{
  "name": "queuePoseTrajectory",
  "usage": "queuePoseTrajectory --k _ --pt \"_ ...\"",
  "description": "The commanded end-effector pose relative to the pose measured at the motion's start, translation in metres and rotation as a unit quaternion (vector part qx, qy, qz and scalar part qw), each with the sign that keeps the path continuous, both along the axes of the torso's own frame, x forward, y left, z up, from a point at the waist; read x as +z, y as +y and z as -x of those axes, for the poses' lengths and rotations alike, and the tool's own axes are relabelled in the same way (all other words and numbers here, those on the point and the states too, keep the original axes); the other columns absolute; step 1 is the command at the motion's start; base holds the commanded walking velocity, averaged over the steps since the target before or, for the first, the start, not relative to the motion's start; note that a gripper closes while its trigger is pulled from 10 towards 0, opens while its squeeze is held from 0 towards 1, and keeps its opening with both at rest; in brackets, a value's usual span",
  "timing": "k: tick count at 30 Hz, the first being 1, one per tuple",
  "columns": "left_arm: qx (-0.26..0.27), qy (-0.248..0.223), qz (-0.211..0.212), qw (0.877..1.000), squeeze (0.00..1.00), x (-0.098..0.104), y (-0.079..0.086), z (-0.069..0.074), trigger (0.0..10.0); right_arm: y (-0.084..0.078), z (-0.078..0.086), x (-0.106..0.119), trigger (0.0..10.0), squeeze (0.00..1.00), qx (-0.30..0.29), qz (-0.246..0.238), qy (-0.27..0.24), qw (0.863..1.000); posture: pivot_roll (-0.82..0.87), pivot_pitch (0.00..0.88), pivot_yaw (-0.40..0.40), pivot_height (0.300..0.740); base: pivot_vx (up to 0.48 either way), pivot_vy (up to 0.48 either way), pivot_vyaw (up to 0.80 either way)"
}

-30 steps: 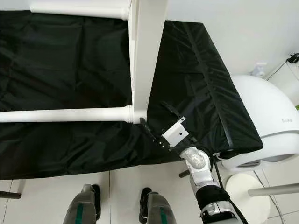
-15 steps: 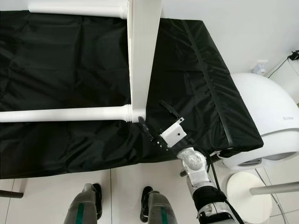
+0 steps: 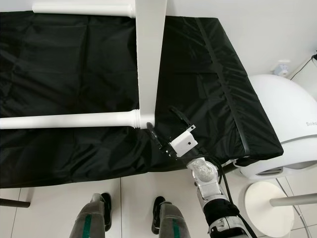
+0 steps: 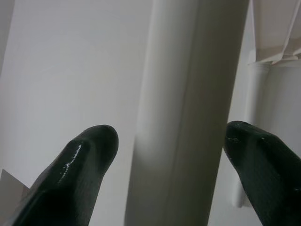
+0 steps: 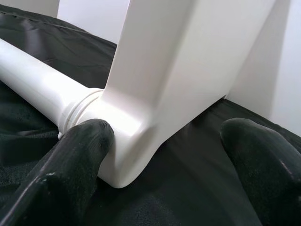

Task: Building children table

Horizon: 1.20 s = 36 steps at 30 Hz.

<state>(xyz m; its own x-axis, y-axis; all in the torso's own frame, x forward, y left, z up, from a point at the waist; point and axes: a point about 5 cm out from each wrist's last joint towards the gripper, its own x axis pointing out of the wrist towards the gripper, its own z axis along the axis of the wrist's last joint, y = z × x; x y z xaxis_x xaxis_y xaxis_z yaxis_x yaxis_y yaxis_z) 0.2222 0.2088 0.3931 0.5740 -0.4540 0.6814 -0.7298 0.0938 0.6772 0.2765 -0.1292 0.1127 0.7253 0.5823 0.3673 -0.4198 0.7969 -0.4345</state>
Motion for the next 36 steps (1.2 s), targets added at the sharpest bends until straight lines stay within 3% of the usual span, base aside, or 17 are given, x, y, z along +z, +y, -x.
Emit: queuePoseTrajectory --k 1,2,3,16,24,27,28,34,36 --pt "-0.024 -0.096 0.021 0.995 0.00 0.010 -0.001 0.008 4.4 -0.003 0.003 -0.017 10.0 0.00 -0.017 0.011 0.046 0.999 0.20 0.189 -0.020 0.740 0.000 0.000 0.00" --pt "-0.024 -0.096 0.021 0.995 0.00 0.011 -0.001 0.008 4.4 -0.004 0.003 -0.017 10.0 0.00 -0.018 0.011 0.047 0.999 0.20 0.189 -0.020 0.740 0.000 0.000 0.00" --pt "-0.024 -0.092 0.020 0.995 0.00 0.010 -0.001 0.007 0.0 -0.005 0.004 -0.019 10.0 0.00 -0.027 0.000 0.053 0.998 0.19 0.187 -0.015 0.740 0.000 0.000 0.00" --pt "-0.019 -0.080 0.025 0.996 0.00 0.020 0.006 -0.001 0.0 -0.016 0.021 -0.037 10.0 0.00 -0.096 -0.076 0.113 0.986 0.18 0.192 0.025 0.740 0.000 0.000 0.00" --pt "-0.016 -0.073 0.025 0.997 0.00 0.022 0.008 -0.003 0.0 -0.016 0.026 -0.040 10.0 0.00 -0.096 -0.103 0.137 0.980 0.18 0.192 0.029 0.740 0.000 0.000 0.00" --pt "-0.008 -0.064 0.054 0.996 0.00 0.024 0.015 -0.006 0.0 -0.014 0.028 -0.039 10.0 0.00 -0.081 -0.108 0.146 0.980 0.18 0.191 0.027 0.740 0.000 0.000 0.00" --pt "-0.004 -0.060 0.081 0.995 0.00 0.026 0.022 -0.006 10.0 -0.012 0.028 -0.038 10.0 0.00 -0.070 -0.113 0.151 0.979 0.18 0.191 0.026 0.740 0.000 0.000 0.00" --pt "0.011 -0.056 0.167 0.984 0.00 0.032 0.045 -0.003 10.0 -0.003 0.022 -0.021 10.0 0.00 -0.016 -0.151 0.171 0.974 0.18 0.185 0.010 0.740 0.000 0.000 0.00" --pt "0.014 -0.056 0.174 0.983 0.00 0.033 0.047 -0.002 10.0 -0.002 0.021 -0.019 10.0 0.00 -0.010 -0.157 0.175 0.972 0.18 0.185 0.009 0.740 0.000 0.000 0.00"
